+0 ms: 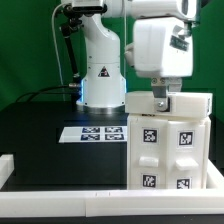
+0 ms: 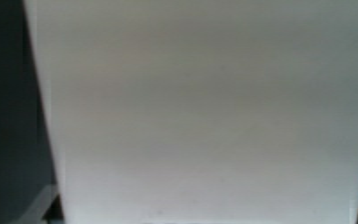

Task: Assemble cabinet

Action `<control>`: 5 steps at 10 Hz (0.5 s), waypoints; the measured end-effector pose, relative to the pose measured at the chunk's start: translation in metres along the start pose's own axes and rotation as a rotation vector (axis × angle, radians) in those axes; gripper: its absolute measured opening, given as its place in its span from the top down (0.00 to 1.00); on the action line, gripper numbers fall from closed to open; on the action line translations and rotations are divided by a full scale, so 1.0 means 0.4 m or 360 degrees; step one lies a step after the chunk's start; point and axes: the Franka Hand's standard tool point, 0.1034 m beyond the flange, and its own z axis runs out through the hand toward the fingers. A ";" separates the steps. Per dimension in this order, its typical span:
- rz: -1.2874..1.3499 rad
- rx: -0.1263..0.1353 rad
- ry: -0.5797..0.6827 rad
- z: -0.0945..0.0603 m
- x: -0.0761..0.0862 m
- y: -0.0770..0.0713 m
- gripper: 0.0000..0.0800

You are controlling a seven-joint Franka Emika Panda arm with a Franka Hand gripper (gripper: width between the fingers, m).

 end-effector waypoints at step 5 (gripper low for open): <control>0.0923 0.0018 0.0004 0.001 0.004 -0.007 0.32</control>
Offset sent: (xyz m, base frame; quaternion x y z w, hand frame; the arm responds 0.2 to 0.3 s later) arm 0.0014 -0.0012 0.0006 -0.0040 -0.0015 0.2288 0.9735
